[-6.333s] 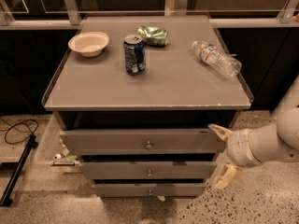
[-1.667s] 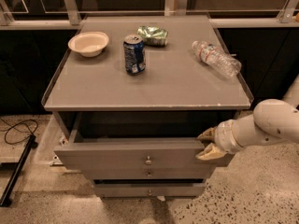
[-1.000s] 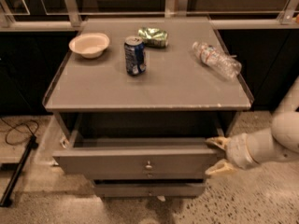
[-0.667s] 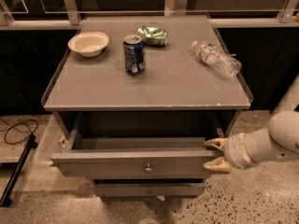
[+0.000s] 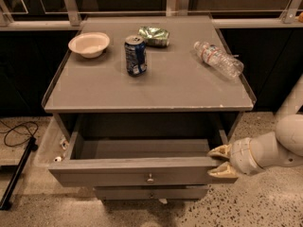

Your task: Open top drawer

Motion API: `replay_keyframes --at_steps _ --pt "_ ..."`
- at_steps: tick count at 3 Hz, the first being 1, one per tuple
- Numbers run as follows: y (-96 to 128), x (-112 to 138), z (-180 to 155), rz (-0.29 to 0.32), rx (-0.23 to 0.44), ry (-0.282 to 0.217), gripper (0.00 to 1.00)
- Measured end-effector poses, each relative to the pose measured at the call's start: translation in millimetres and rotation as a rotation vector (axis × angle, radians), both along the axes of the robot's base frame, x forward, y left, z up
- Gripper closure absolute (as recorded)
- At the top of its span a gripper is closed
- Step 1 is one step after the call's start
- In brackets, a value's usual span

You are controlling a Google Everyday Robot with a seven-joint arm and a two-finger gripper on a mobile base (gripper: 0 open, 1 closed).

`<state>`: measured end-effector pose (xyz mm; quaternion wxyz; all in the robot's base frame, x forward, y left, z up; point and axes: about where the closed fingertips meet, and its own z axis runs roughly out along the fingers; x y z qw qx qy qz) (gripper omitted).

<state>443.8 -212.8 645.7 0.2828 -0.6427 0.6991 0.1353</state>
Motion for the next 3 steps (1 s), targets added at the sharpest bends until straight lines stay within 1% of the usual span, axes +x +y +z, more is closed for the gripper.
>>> replay_keyframes --at_steps 2,3 --pt "-8 -37 1 -0.002 -0.012 0.025 1.00" --pt "-8 -37 1 -0.002 -0.011 0.025 0.81"
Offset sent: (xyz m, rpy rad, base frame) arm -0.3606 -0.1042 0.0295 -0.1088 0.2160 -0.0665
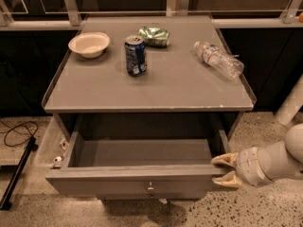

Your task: Open top drawer

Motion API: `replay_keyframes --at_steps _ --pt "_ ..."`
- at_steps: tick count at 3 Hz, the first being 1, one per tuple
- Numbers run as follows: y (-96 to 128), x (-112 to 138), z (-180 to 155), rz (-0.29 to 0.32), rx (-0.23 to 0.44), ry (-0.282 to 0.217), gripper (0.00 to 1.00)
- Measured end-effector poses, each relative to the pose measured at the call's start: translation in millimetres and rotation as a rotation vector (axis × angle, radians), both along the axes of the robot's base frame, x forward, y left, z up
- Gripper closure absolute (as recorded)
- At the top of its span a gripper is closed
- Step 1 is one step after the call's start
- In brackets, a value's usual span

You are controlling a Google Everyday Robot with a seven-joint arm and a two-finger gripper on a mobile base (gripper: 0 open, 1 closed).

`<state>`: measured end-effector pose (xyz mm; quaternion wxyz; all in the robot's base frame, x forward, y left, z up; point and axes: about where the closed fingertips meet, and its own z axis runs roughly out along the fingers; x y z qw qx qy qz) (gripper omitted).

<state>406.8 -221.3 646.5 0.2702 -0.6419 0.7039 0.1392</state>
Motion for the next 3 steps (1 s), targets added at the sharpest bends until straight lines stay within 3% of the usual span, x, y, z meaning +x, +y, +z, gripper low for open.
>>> replay_keyframes --at_steps 2,3 --pt "2 0 -1 0.000 0.001 0.006 0.34" --pt "34 -10 -16 0.071 -0.006 0.029 0.11"
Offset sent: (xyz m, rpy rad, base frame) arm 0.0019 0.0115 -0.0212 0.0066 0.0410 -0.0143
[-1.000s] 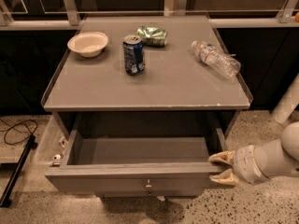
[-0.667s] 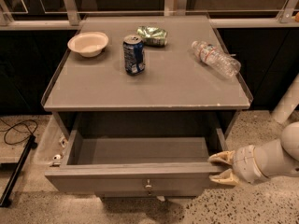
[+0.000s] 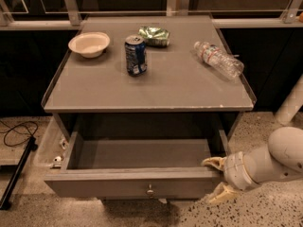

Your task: Open top drawer

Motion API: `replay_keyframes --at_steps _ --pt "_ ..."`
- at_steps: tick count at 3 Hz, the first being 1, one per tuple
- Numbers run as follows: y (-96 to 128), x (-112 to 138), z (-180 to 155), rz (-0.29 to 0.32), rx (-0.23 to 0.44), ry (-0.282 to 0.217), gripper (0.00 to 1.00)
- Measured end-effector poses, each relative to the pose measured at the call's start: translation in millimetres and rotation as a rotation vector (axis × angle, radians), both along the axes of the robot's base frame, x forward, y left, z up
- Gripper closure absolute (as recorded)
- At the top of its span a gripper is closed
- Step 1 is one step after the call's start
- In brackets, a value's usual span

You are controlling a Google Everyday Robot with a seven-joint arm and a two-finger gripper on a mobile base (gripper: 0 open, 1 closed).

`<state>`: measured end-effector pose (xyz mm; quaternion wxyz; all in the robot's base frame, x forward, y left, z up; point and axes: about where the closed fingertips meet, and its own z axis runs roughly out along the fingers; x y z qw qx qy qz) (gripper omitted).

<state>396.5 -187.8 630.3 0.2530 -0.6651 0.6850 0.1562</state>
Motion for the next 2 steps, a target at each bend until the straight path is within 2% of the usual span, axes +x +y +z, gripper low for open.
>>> replay_keyframes --at_steps 1,2 --pt "-0.2 -0.2 3.0 0.000 0.000 0.000 0.15" --pt "-0.6 -1.1 3.3 -0.001 -0.001 -0.001 0.38"
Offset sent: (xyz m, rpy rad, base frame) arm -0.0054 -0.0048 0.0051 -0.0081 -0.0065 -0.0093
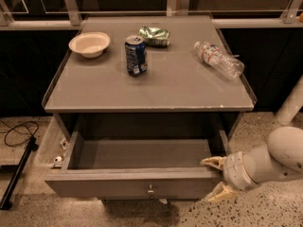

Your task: Open top drawer

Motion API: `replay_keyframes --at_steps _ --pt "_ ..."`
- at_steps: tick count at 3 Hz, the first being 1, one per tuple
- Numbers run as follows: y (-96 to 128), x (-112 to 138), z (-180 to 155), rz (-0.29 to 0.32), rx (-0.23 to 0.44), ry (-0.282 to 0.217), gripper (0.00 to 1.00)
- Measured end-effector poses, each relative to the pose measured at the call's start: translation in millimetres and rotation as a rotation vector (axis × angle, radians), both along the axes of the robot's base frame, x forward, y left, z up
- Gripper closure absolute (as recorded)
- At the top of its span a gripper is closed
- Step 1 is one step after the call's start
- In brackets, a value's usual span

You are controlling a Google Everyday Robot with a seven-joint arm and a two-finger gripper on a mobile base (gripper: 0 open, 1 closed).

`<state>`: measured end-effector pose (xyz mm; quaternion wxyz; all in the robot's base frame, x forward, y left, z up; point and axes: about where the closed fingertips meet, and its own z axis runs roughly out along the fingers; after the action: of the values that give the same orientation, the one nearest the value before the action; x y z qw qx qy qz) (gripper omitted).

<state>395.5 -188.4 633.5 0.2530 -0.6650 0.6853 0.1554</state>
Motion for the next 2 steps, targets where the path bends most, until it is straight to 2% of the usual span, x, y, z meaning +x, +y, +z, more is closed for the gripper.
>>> replay_keyframes --at_steps 2 --pt "-23 -30 18 -0.037 -0.012 -0.039 0.84"
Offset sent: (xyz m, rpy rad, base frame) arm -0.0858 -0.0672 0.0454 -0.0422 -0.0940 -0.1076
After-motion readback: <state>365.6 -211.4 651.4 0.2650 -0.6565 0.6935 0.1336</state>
